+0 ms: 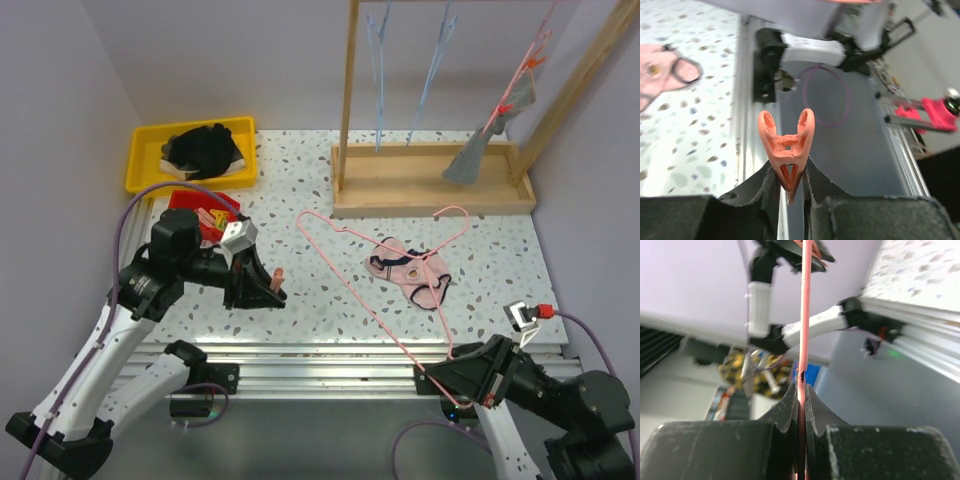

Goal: Remove the underwear clipped to the hanger

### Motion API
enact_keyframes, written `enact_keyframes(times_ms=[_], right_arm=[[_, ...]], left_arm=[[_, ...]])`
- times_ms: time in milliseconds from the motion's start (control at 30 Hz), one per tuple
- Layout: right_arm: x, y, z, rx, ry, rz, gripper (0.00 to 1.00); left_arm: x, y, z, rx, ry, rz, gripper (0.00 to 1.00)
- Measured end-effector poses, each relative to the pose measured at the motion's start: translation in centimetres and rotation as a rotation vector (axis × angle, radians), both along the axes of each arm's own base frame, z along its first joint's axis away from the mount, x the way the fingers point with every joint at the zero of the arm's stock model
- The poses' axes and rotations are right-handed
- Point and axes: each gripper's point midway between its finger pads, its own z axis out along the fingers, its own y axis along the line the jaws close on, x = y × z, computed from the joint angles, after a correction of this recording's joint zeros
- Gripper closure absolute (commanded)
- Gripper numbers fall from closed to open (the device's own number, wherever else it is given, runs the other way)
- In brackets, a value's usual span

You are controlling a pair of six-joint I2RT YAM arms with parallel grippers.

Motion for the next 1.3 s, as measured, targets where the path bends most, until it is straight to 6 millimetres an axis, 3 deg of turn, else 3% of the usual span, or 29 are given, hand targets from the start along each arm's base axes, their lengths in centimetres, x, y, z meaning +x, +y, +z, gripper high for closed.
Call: enact_keyframes(times_ms=[67, 167, 300, 400, 500, 700, 833, 933, 1100, 1300], right_arm=[[0.9, -0.6, -0.9, -0.075, 0.022, -0.079, 1.00], [2.9, -1.6, -2.3, -0.202, 0.030, -0.173, 1.00], [5.0, -2.5, -5.1, -0.332, 0.070, -0.233, 1.00], [5.8, -3.1, -7.3, -0.410, 0.092, -0.253, 1.00], [6.7, -3.6, -9.2, -0.477, 0.104, -0.273, 1.00], [7.5, -4.3, -11.3, -0.547, 0.127, -0.296, 1.00], [7.7, -4.8, -11.7, -0.573, 0.130, -0.316, 1.00], [8.0, -5.1, -11.9, -0.587, 0.127, -0.333, 1.00], [8.0, -5.4, -11.4, -0.597, 0.106, -0.350, 1.00], [9.0, -6.5, -10.3, -0.649, 0.083, -0.416, 1.00]], left_arm=[[3.0, -0.4, -1.1, 0.082, 0.019, 0.149, 1.00], [9.6, 0.4, -4.3, 0.272, 0.078, 0.483, 1.00], [18.2, 5.1, -8.7, 0.504, 0.189, 0.895, 1.00], [23.1, 9.8, -11.0, 0.626, 0.266, 1.137, 1.00], [27.6, 14.5, -11.4, 0.694, 0.293, 1.350, 1.00], [35.0, 19.3, -11.4, 0.738, 0.281, 1.552, 1.00], [37.7, 21.0, -14.2, 0.789, 0.348, 1.591, 1.00], [37.7, 22.3, -17.0, 0.851, 0.419, 1.599, 1.00], [37.6, 24.1, -19.7, 0.893, 0.489, 1.611, 1.00], [37.5, 24.0, -20.2, 0.878, 0.527, 1.595, 0.69]])
